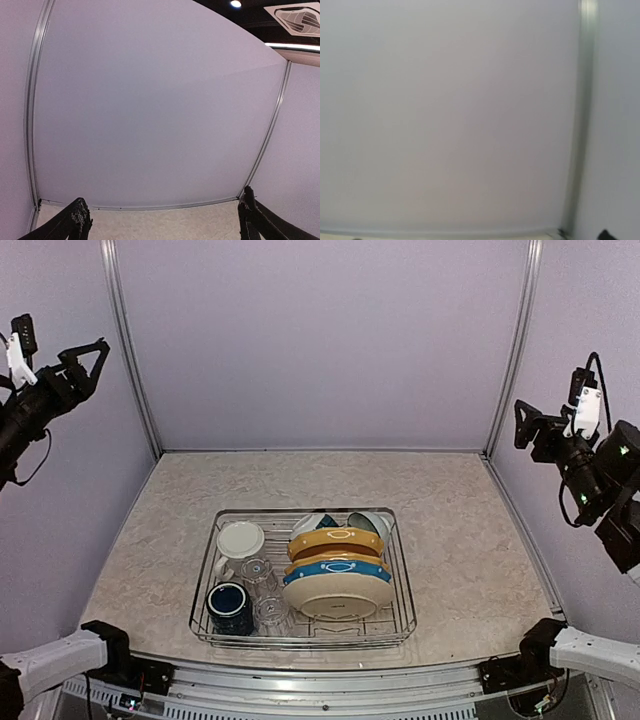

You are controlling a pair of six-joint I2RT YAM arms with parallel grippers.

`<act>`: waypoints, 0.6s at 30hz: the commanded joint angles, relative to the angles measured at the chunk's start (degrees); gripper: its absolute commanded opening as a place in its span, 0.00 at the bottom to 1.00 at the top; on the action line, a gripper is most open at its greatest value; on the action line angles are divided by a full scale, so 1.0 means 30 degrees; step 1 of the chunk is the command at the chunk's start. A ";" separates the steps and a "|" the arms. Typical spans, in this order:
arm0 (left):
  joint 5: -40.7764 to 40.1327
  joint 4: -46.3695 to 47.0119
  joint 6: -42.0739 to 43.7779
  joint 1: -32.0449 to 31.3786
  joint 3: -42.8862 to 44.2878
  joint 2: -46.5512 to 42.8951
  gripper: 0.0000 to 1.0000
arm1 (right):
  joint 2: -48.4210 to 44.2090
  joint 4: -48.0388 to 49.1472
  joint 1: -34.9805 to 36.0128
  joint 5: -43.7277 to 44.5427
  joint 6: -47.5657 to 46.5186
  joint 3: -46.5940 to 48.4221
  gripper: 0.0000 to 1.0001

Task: Unload the mixed dishes from the dish rack
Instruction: Grab the cup from the dish rack.

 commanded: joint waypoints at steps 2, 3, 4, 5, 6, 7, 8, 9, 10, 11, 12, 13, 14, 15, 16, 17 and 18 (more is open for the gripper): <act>0.1313 0.1909 -0.2633 0.3424 -0.2425 0.0861 0.99 | 0.1687 0.1100 -0.3627 -0.1449 0.0864 -0.1179 1.00; 0.1581 0.2184 -0.2991 0.4159 -0.2880 0.1000 0.99 | 0.2051 0.1178 -0.4361 -0.1583 0.1061 -0.1357 1.00; 0.1881 0.2375 -0.3323 0.4844 -0.3296 0.1175 0.99 | 0.2413 0.1192 -0.5030 -0.1687 0.1377 -0.1488 1.00; 0.2291 0.2554 -0.3574 0.5390 -0.3641 0.1348 0.99 | 0.2689 0.1166 -0.5598 -0.1836 0.1710 -0.1569 1.00; 0.2756 0.2891 -0.3894 0.6103 -0.4154 0.1567 0.99 | 0.3066 0.1214 -0.6313 -0.2151 0.1964 -0.1709 1.00; 0.3093 0.3029 -0.4222 0.6580 -0.4480 0.1703 0.99 | 0.3311 0.1206 -0.6819 -0.2332 0.2242 -0.1784 1.00; 0.3478 0.3253 -0.4605 0.7134 -0.4821 0.1929 0.99 | 0.3607 0.1210 -0.7386 -0.2591 0.2611 -0.1876 1.00; 0.3945 0.3457 -0.4926 0.7733 -0.5195 0.2169 0.99 | 0.3850 0.1230 -0.7907 -0.2928 0.2884 -0.1979 1.00; 0.4334 0.3522 -0.5150 0.8088 -0.5406 0.2392 0.99 | 0.4016 0.1336 -0.8357 -0.3347 0.3115 -0.2117 1.00; 0.4810 0.3622 -0.5366 0.8523 -0.5614 0.2616 0.99 | 0.4105 0.1426 -0.8798 -0.3765 0.3416 -0.2284 1.00; 0.5310 0.3694 -0.5555 0.8899 -0.5798 0.2821 0.99 | 0.4124 0.1484 -0.9153 -0.4118 0.3776 -0.2450 1.00; 0.5810 0.3812 -0.5782 0.9228 -0.5978 0.3052 0.99 | 0.4078 0.1592 -0.9530 -0.4549 0.4080 -0.2668 1.00; 0.6149 0.3911 -0.5976 0.9451 -0.6115 0.3214 0.99 | 0.4012 0.1794 -0.9850 -0.5151 0.4191 -0.2902 1.00; 0.6733 0.4110 -0.6143 0.9674 -0.6271 0.3389 0.99 | 0.3892 0.1944 -1.0077 -0.5719 0.4184 -0.3123 1.00; 0.7202 0.4267 -0.6298 0.9812 -0.6389 0.3585 0.99 | 0.3860 0.1977 -1.0322 -0.6288 0.4248 -0.3259 1.00; 0.7603 0.4374 -0.6371 0.9846 -0.6463 0.3737 0.99 | 0.3871 0.1911 -1.0535 -0.6866 0.4226 -0.3347 1.00; 0.7992 0.4423 -0.6385 0.9822 -0.6514 0.3906 0.99 | 0.3926 0.1795 -1.0730 -0.7605 0.4097 -0.3380 1.00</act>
